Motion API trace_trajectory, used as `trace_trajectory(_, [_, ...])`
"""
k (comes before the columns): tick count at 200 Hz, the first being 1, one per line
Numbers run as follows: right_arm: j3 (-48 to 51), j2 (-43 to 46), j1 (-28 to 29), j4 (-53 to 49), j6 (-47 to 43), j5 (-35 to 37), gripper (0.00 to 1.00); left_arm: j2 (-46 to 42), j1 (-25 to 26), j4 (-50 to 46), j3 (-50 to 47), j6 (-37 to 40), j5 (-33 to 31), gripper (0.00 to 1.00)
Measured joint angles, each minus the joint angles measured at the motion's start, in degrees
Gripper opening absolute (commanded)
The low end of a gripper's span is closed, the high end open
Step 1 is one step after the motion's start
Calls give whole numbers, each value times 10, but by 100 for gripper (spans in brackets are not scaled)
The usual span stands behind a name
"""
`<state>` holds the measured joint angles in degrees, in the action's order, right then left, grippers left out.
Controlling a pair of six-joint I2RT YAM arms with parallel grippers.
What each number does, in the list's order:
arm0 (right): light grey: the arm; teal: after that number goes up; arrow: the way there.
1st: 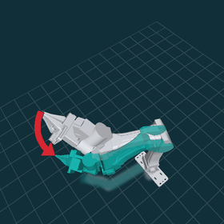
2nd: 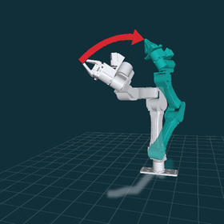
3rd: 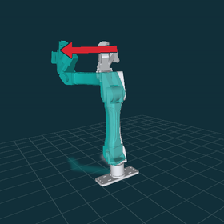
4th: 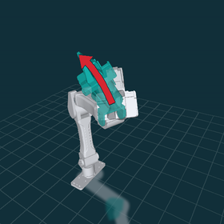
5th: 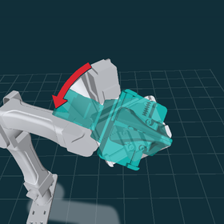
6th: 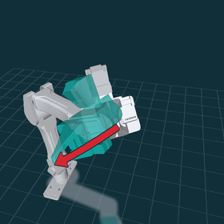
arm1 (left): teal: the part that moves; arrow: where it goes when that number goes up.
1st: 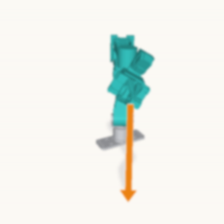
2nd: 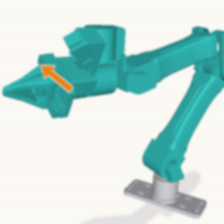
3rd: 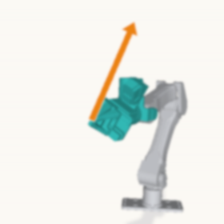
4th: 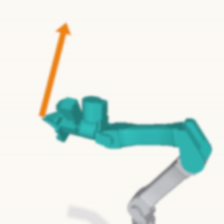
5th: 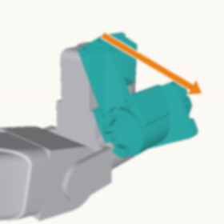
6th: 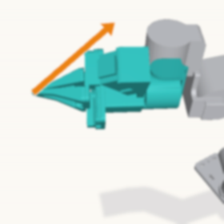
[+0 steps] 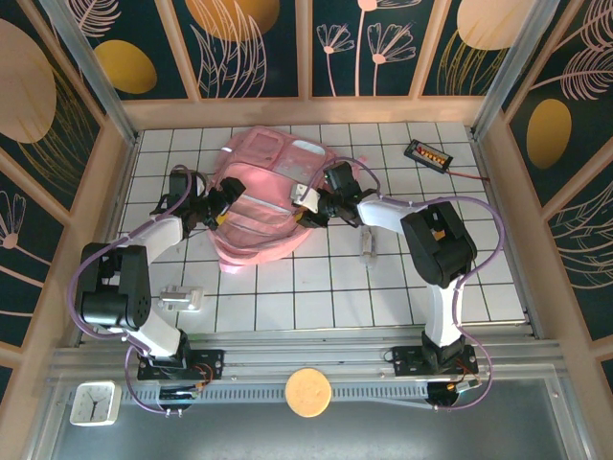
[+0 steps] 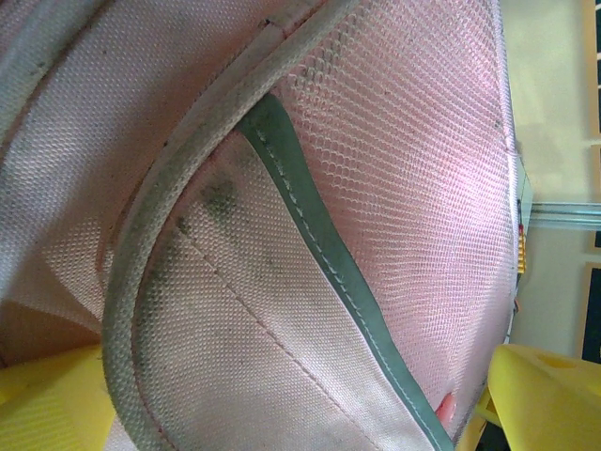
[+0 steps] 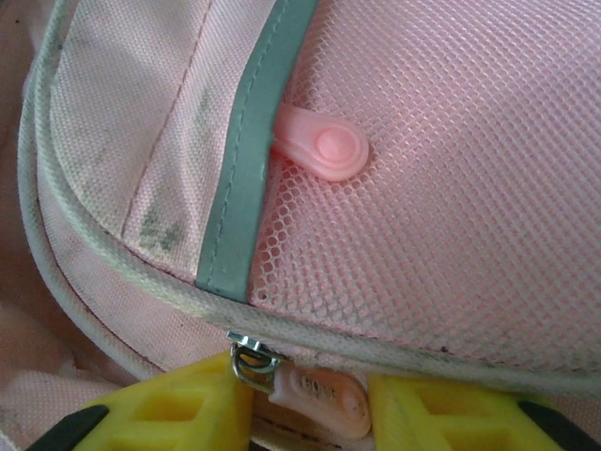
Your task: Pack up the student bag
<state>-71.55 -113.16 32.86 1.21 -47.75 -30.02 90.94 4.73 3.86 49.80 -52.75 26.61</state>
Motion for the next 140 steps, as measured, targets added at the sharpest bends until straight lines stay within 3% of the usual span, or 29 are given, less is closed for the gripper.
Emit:
trace_trajectory(49, [-1, 1, 7, -15, -14, 15, 14, 5, -2, 2, 0, 0, 6, 99])
trace_trajectory(69, [-1, 3, 11, -24, -17, 21, 0, 5, -3, 2, 0, 3, 6, 99])
trace_trajectory(97, [-1, 14, 14, -38, -14, 32, 0, 5, -3, -37, 17, 44, -4, 99])
trace_trajectory(140, [5, 34, 14, -66, -8, 43, 0, 2, -13, -152, 103, 165, -86, 99])
